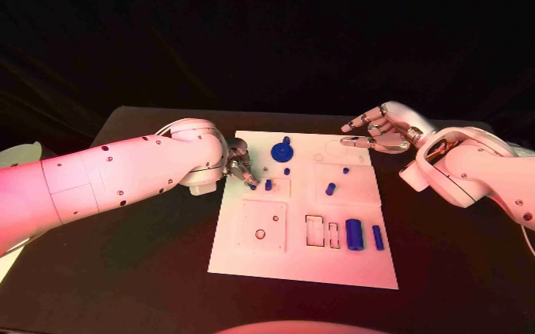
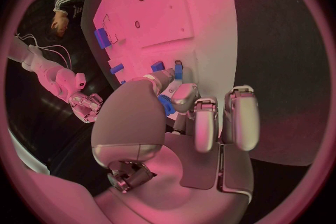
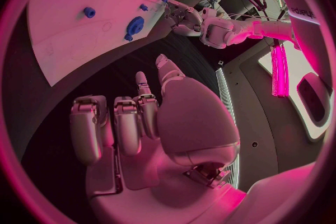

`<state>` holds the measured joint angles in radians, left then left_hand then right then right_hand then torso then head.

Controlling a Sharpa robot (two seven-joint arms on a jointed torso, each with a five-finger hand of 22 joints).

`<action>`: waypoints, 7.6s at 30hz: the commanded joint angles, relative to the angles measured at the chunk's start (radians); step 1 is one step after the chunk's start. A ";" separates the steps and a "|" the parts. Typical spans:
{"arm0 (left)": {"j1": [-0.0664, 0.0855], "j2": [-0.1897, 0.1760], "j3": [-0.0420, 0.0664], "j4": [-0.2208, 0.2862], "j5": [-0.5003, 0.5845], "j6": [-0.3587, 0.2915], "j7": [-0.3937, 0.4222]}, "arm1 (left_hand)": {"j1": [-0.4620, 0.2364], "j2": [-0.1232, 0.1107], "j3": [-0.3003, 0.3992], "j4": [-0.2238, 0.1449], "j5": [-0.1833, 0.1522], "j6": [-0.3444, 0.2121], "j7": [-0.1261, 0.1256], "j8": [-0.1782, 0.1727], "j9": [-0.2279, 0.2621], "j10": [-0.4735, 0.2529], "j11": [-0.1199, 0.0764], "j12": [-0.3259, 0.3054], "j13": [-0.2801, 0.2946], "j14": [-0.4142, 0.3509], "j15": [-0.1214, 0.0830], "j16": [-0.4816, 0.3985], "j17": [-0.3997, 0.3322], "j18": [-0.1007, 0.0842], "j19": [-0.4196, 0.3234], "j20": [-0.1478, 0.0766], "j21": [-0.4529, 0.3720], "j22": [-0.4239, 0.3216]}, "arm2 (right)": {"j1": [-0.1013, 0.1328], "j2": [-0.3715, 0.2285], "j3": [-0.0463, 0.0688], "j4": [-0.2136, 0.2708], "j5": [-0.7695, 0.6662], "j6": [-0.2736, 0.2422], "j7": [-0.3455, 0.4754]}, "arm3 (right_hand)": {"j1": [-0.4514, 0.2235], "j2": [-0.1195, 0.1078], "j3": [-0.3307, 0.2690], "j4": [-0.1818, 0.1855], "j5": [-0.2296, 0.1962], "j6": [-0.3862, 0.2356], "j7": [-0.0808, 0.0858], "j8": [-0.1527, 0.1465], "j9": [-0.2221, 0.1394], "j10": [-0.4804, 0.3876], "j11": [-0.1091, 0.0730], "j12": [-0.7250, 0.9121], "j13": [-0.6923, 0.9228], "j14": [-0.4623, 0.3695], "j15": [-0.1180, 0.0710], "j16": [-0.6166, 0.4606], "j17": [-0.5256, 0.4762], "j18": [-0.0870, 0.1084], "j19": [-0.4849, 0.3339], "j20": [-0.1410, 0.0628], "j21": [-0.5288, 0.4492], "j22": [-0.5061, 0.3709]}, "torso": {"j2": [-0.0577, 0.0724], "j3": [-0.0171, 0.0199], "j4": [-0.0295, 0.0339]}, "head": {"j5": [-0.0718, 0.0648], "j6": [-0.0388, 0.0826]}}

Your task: Assemble the parts on the task board

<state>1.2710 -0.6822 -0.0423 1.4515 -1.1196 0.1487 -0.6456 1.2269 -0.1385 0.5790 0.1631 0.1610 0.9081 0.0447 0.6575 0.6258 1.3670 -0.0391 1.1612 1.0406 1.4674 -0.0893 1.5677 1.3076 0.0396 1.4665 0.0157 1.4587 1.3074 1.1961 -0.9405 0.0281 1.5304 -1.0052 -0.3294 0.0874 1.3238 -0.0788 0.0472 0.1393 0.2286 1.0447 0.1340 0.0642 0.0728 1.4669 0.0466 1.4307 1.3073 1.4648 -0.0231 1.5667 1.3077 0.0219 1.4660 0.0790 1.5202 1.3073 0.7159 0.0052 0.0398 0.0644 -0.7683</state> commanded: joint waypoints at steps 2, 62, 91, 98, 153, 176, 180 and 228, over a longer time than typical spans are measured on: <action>-0.004 0.003 -0.003 0.001 -0.010 0.044 -0.003 | -0.004 0.001 0.122 -0.120 0.007 0.006 -0.012 0.004 0.001 0.003 -0.001 -0.008 -0.005 0.103 -0.005 0.003 0.263 -0.008 0.063 -0.004 0.007 0.140 | -0.001 0.000 0.000 0.001 -0.001 0.014 0.009 | -0.006 0.000 -0.004 0.000 0.004 0.005 -0.001 0.003 0.002 0.048 0.001 -0.003 0.199 0.104 0.000 0.000 0.257 0.005 0.045 0.005 -0.006 0.152 | 0.000 -0.0003 0.0003 | 0.000 0.000; -0.010 0.043 -0.007 -0.045 0.009 0.105 -0.011 | -0.205 -0.015 -0.021 -0.033 0.013 0.074 -0.038 0.023 -0.021 0.054 -0.020 0.071 0.091 0.103 -0.018 0.003 0.263 -0.013 0.070 -0.013 0.022 0.163 | -0.001 -0.004 0.000 0.006 0.000 0.016 0.008 | -0.005 0.001 -0.007 0.000 0.005 0.005 -0.001 0.003 0.002 0.048 0.001 -0.004 0.198 0.104 0.000 -0.001 0.256 0.005 0.045 0.005 -0.006 0.152 | 0.000 -0.0005 0.0005 | -0.002 -0.011; -0.010 0.005 0.002 -0.023 0.026 -0.008 -0.003 | -0.240 -0.017 -0.313 0.098 0.012 0.080 -0.037 0.025 -0.038 0.046 -0.019 0.059 0.083 0.103 -0.020 0.003 0.263 -0.011 0.067 -0.016 0.013 0.158 | -0.001 -0.005 0.000 0.004 0.000 0.016 0.008 | -0.009 0.001 -0.010 0.002 0.005 0.005 -0.001 0.002 0.002 0.047 0.001 -0.006 0.198 0.104 0.000 -0.002 0.254 0.005 0.043 0.004 -0.008 0.149 | 0.000 -0.0010 0.0007 | -0.005 -0.007; -0.010 -0.011 0.009 -0.007 0.057 -0.123 0.023 | -0.237 0.003 -0.433 0.126 0.015 0.060 -0.030 0.025 -0.041 0.014 -0.013 0.004 0.020 0.103 -0.016 0.003 0.263 0.000 0.053 -0.012 -0.029 0.118 | -0.002 -0.004 0.000 0.002 0.000 0.016 0.009 | -0.010 0.001 -0.011 0.003 0.005 0.004 -0.001 0.002 0.002 0.047 0.001 -0.006 0.198 0.104 0.000 -0.003 0.253 0.006 0.043 0.004 -0.008 0.149 | 0.000 -0.0011 0.0002 | -0.005 -0.005; -0.039 0.184 -0.018 -0.174 -0.382 -0.228 0.494 | 0.243 -0.048 -0.300 0.011 -0.046 0.094 0.085 -0.428 -0.506 -0.274 0.108 -0.889 -0.955 0.042 0.068 -0.211 -0.095 0.074 0.038 0.054 -0.488 -0.293 | -0.005 0.003 0.000 0.000 0.000 0.017 0.013 | -0.010 0.002 -0.013 0.004 0.007 0.005 -0.001 0.002 0.002 0.047 0.001 -0.006 0.198 0.104 0.000 -0.002 0.254 0.005 0.044 0.004 -0.007 0.150 | 0.000 -0.0014 0.0012 | -0.033 0.005; -0.056 0.208 -0.018 -0.210 -0.384 -0.214 0.465 | 0.260 -0.029 -0.235 -0.011 -0.045 0.135 0.082 -0.456 -0.521 -0.233 0.105 -0.936 -0.975 0.040 0.067 -0.203 -0.109 0.071 0.032 0.054 -0.458 -0.259 | -0.005 0.004 0.000 0.000 0.000 0.019 0.013 | -0.009 0.003 -0.013 0.004 0.009 0.005 -0.001 0.003 0.002 0.048 0.001 -0.005 0.198 0.104 0.000 -0.002 0.254 0.005 0.044 0.004 -0.008 0.150 | -0.001 -0.0006 0.0010 | -0.032 0.001; -0.057 0.208 -0.018 -0.210 -0.384 -0.202 0.460 | 0.260 -0.029 -0.222 -0.017 -0.045 0.145 0.081 -0.460 -0.522 -0.220 0.103 -0.942 -0.975 0.040 0.065 -0.201 -0.111 0.070 0.031 0.053 -0.447 -0.248 | -0.005 0.004 0.000 0.000 0.000 0.020 0.013 | -0.009 0.004 -0.013 0.004 0.009 0.005 -0.001 0.003 0.002 0.048 0.001 -0.003 0.199 0.104 0.000 -0.002 0.255 0.005 0.044 0.004 -0.007 0.150 | -0.001 -0.0009 0.0003 | -0.032 0.001; -0.052 0.064 0.028 -0.062 -0.321 -0.333 0.468 | 0.250 -0.026 -0.049 -0.146 -0.046 0.225 0.088 -0.507 -0.530 -0.109 0.098 -1.023 -0.960 0.039 0.061 -0.173 -0.110 0.063 0.022 0.049 -0.394 -0.186 | -0.005 0.004 0.000 -0.004 0.001 0.017 0.017 | -0.009 0.005 -0.013 0.004 0.010 0.006 -0.002 0.003 0.002 0.049 0.001 -0.002 0.199 0.104 0.000 -0.002 0.254 0.005 0.044 0.004 -0.008 0.150 | -0.002 0.0000 0.0024 | -0.023 0.011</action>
<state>1.2161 -0.6094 -0.0177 1.3733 -1.4732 -0.1627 -0.1791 1.4860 -0.1664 0.5244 0.0193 0.1109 1.1285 0.1328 0.1537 0.0971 1.2547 0.0586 0.1417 0.0803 1.4657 -0.0234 1.3878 1.1986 0.1093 1.4648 0.0674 1.0600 1.1203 1.1917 -0.9368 0.0279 1.5263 -1.0017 -0.3221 0.0953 1.3238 -0.0788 0.0388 0.1420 0.2321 1.0447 0.1340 0.0642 0.0737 1.4669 0.0466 1.4307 1.3073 1.4648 -0.0231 1.5667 1.3073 0.0219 1.4660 0.0790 1.5164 1.3073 0.7134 0.0051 0.0419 0.0394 -0.7586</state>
